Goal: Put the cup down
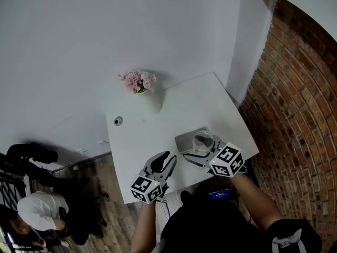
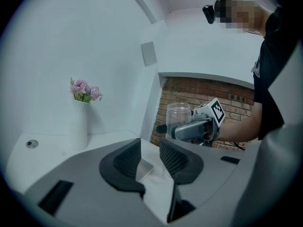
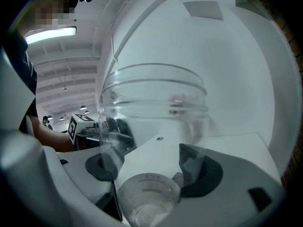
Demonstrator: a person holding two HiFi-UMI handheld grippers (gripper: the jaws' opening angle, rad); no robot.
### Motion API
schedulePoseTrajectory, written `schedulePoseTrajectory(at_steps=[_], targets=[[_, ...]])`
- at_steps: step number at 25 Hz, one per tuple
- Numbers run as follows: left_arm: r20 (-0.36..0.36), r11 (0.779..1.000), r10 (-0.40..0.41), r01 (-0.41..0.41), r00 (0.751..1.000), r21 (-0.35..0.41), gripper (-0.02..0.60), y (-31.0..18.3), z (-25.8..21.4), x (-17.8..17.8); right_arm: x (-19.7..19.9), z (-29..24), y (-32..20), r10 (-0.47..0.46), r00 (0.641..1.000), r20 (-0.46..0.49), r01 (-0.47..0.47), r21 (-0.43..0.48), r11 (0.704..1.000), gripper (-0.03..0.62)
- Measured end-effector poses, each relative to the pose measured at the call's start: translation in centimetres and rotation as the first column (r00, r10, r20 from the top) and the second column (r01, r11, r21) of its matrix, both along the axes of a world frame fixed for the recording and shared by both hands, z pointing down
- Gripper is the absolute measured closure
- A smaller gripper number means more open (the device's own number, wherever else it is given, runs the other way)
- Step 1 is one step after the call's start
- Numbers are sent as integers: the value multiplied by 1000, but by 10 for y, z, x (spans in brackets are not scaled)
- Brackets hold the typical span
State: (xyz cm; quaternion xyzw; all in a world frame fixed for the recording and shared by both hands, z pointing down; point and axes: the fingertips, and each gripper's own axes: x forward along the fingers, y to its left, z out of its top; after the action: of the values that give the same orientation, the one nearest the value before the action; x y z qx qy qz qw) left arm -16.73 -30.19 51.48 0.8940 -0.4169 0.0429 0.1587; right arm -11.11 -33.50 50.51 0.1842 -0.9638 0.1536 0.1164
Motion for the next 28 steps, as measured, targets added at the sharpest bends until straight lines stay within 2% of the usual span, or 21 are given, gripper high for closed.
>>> schedulePoseTrajectory(at_steps=[15, 22, 28], targets=[[6, 1000, -11, 11, 1000, -8, 466, 0, 2, -2, -1, 9, -11, 11, 1000, -9, -11, 1, 1000, 225], [26, 999, -32, 33, 999, -25, 466, -2, 9, -11, -26, 30, -42, -3, 999, -46, 6, 60, 998, 226], [16, 996, -57, 58, 998, -69, 466, -8, 26, -22, -53, 53, -68, -19, 999, -34, 22, 81, 996, 226]])
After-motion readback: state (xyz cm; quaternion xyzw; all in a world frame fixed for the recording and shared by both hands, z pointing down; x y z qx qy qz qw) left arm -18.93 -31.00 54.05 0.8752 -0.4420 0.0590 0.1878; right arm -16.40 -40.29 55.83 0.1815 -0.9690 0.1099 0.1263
